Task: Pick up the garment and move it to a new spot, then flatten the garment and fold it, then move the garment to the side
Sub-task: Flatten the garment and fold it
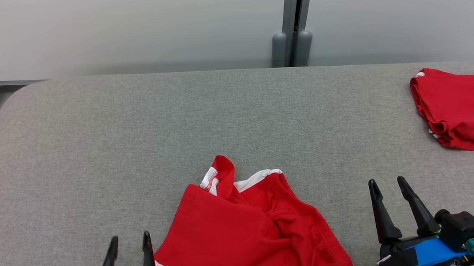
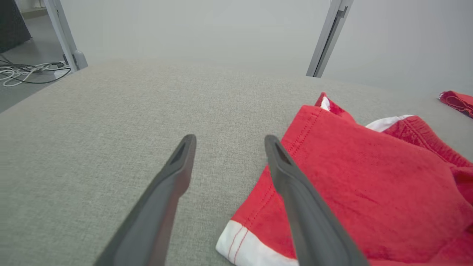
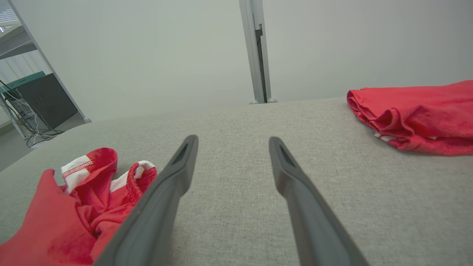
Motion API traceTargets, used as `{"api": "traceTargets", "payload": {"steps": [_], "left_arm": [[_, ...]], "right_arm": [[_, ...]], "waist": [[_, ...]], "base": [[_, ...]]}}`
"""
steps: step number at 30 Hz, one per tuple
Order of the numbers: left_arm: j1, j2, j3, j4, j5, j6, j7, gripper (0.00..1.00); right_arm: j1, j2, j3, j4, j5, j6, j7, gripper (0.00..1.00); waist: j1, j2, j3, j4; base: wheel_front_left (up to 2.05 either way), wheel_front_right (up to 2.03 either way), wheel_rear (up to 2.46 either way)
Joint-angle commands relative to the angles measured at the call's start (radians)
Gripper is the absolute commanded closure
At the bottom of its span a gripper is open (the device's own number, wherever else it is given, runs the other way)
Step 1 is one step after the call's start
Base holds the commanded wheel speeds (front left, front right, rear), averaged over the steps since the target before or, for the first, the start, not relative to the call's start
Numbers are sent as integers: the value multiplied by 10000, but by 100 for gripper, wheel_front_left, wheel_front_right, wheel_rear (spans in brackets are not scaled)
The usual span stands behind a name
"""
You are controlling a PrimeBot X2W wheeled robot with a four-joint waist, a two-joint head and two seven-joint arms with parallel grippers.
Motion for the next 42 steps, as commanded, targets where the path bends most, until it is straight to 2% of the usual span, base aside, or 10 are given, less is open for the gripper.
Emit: {"api": "traceTargets", "payload": {"steps": [1, 10, 19, 26, 42], "left_arm": [[-225, -88, 155, -148, 40, 96, -144, 0], [-311, -282, 1159, -1311, 713, 111, -212, 0], [-39, -297, 1795, -1007, 1350, -84, -216, 0], [117, -170, 1836, -664, 1617, -350, -217, 0], [328, -211, 1845, -406, 1915, -518, -218, 0]], "right_arm": [[-74, -18, -38, 16, -7, 2, -35, 0], [87, -20, -289, -74, 56, 2, -35, 0], [631, -20, -553, -43, -39, 2, -35, 0], [1219, -20, -485, -73, -276, 2, -35, 0], [1532, -19, -130, -184, -606, 2, 36, 0]], "waist": [[0, -1, -35, -54], [0, -1, -239, -383], [0, -1, -672, -622], [0, -1, -975, -615], [0, -1, -1087, -550]], "base": [[0, 0, 0], [0, 0, 0], [0, 0, 0], [0, 0, 0], [0, 0, 0]]}}
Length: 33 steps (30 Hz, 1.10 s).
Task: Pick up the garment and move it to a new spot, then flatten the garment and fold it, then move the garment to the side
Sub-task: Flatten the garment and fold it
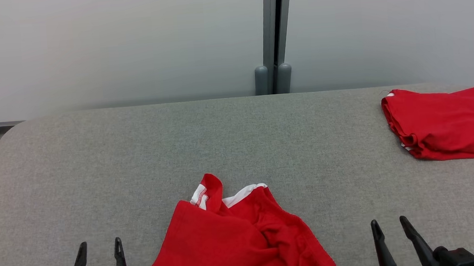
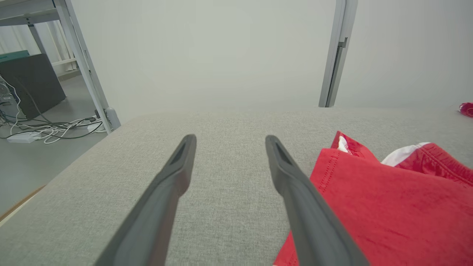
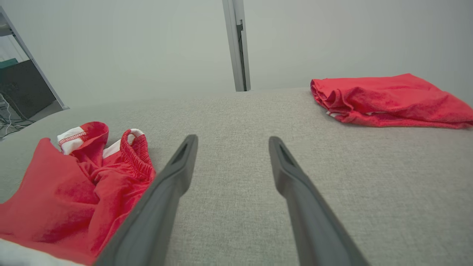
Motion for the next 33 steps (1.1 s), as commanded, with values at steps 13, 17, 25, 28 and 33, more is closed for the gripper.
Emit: {"api": "traceTargets", "payload": {"steps": [13, 17, 25, 28, 33], "left_arm": [[-234, 475, -1077, 2150, -48, -844, -39, 0], [-573, 566, -1318, 2955, -65, -921, -39, 0], [-1508, 559, -1838, 4461, -140, -1015, 4, 0], [-1762, 585, -2043, 5030, -252, -1045, 23, 0], [-2007, 489, -2304, 5754, -523, -1089, 61, 0]], "right_arm": [[-330, -1516, 2838, 848, 453, 2, 410, 0], [-560, -2007, 3732, 1134, 821, 2, 404, 0], [-1204, -2478, 4855, 1817, 1565, 2, 268, 0], [-1385, -2620, 5217, 1949, 1811, 2, 193, 0], [-1497, -2866, 5873, 2073, 2268, 2, 149, 0]], "waist": [[0, 2, 255, -84], [0, 2, 477, -39], [0, 2, 854, 30], [0, 2, 962, 14], [0, 2, 1051, 20]], "base": [[0, 0, 0], [0, 0, 0], [0, 0, 0], [0, 0, 0], [0, 0, 0]]}}
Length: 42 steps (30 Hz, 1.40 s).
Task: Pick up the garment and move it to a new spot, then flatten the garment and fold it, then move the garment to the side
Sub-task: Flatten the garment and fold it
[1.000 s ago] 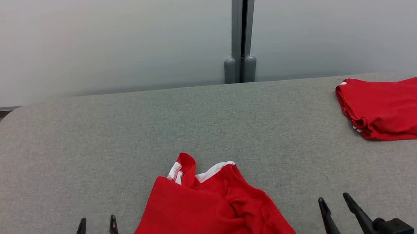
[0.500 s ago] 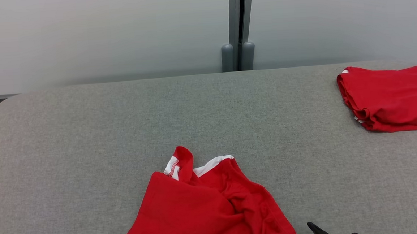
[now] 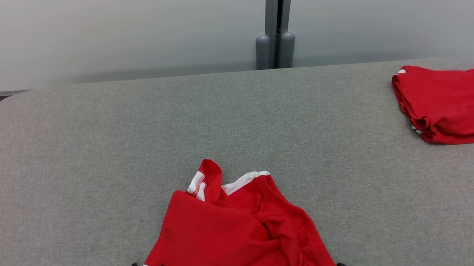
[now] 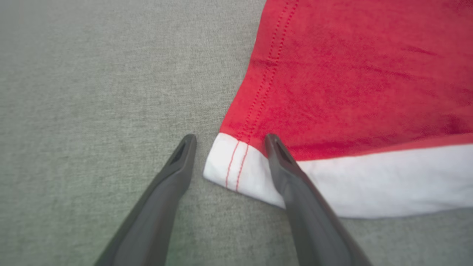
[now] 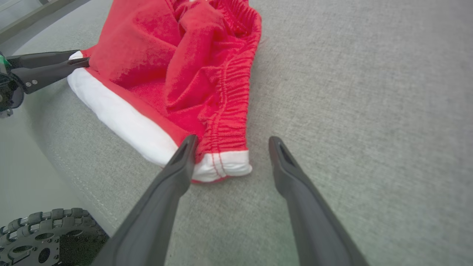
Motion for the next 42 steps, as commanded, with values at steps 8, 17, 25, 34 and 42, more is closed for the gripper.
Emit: {"api": "traceTargets", "payload": {"steps": [8, 17, 25, 34, 42], "left_arm": [[-196, -245, -601, 1081, -540, -97, 221, 100], [-294, -130, -503, -116, -1283, -60, 109, 100], [-1128, 72, -358, -2236, -1838, -59, 74, 100], [-5522, 651, -730, -2776, -2006, -62, 1244, 100], [-10088, 827, -753, -1559, -2389, -62, 1924, 100]], "right_arm": [[-50, -423, 779, -203, 523, 2, -118, 100], [-326, -227, 189, -936, 493, 2, -255, 100], [-1321, 115, -960, -1940, 397, 2, -265, 100], [-5882, 928, -1633, -655, 184, 2, -152, 100], [-10614, 1402, -2115, 1601, 1142, 2, 165, 100]], "waist": [[0, 0, 43, 20], [0, 0, 39, 62], [0, 0, 232, 22], [0, 0, 1291, -315], [0, 0, 2479, -538]], "base": [[0, 0, 0], [0, 0, 0], [0, 0, 0], [0, 0, 0], [0, 0, 0]]}}
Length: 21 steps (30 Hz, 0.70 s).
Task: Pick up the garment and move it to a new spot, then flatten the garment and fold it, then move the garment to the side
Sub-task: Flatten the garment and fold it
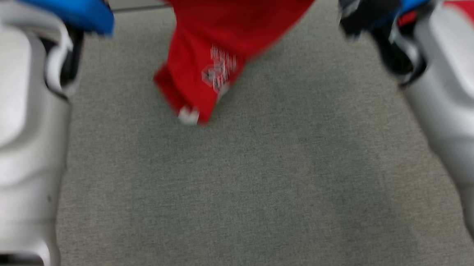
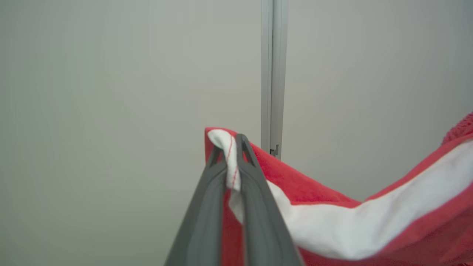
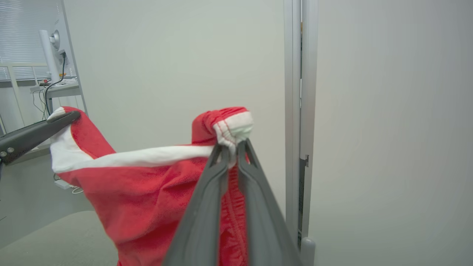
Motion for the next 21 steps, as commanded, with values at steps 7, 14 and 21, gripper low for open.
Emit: {"api": "traceTargets", "payload": {"steps": [7, 14, 21], "left_arm": [[-3348, -413, 63, 1644, -307, -6, -456, 100], [-3340, -750, -257, 2836, -893, -7, -1438, 100], [-476, -897, 93, 2736, -1344, 24, -1865, 100]], "right_arm": [[-3305, 40, -705, 2308, 594, 2, -144, 100], [-3337, 87, -192, 3321, 934, 2, -407, 100], [-849, 1, 197, 2484, 1123, 2, -449, 100]], "waist": [[-4, -4, 776, 106], [-4, -4, 996, 145], [-4, -4, 907, 136]], "base": [[0, 0, 0], [0, 0, 0], [0, 0, 0]]}}
